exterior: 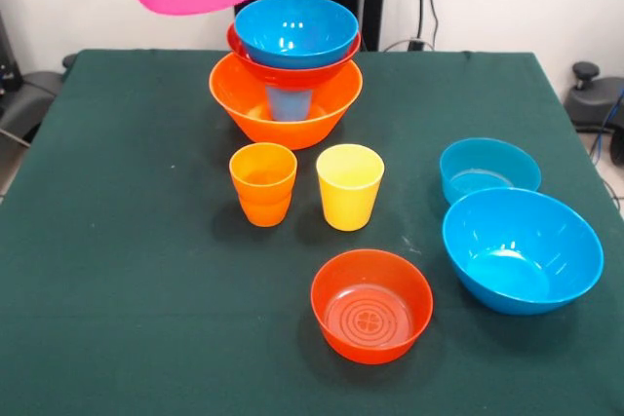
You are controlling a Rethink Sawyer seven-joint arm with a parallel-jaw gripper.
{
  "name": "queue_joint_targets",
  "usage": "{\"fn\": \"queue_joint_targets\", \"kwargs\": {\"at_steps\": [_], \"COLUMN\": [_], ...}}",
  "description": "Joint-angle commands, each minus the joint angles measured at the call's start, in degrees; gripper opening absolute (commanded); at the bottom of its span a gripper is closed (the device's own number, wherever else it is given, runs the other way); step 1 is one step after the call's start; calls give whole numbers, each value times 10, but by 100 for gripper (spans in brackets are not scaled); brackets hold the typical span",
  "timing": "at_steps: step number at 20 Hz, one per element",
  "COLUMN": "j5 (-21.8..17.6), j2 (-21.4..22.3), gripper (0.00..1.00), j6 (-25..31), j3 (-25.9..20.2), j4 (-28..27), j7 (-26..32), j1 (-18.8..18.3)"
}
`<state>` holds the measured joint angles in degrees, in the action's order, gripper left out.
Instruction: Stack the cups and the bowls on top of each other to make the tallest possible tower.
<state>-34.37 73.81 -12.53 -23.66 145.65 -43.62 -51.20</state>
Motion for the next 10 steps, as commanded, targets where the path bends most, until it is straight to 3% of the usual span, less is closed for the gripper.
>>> {"fn": "queue_joint_targets", "kwargs": {"at_steps": [1,10], "j5": [-34,-13], "j2": [-53,-114], "gripper": [0,0], "j6": [-50,-109], "j3": [132,240], "j4": [-12,-35], "j7": [-84,-78], "j1": [82,168]}}
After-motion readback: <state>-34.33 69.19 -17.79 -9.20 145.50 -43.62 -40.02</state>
